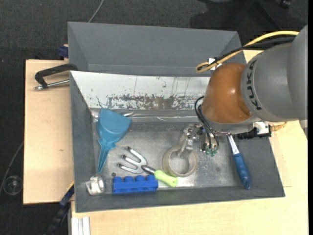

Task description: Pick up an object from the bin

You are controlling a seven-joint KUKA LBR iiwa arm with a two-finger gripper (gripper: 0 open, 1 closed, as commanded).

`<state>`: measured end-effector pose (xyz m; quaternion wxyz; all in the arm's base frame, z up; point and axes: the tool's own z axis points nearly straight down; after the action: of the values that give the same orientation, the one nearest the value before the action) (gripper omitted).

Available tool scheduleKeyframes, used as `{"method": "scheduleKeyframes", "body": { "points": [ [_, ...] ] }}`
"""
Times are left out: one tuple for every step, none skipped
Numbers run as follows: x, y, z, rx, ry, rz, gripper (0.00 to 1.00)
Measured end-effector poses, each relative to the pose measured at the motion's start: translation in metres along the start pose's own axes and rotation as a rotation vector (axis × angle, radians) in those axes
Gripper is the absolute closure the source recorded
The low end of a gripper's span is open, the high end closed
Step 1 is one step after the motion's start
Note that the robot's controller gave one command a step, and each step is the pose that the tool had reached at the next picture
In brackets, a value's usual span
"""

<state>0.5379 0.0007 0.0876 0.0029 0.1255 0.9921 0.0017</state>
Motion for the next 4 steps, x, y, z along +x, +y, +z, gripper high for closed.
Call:
{"method": "scheduleKeyframes", "body": {
  "points": [
    [-0.001,0.0,-0.01,-0.001,-0.003,0.0,1.0],
    [0.002,0.0,-0.028,0.001,0.007,0.0,1.0],
    [-0.001,0.001,-0.049,-0.002,-0.004,0.0,1.0],
    [-0.002,0.001,-0.059,-0.003,-0.009,-0.001,1.0]
  ]
}}
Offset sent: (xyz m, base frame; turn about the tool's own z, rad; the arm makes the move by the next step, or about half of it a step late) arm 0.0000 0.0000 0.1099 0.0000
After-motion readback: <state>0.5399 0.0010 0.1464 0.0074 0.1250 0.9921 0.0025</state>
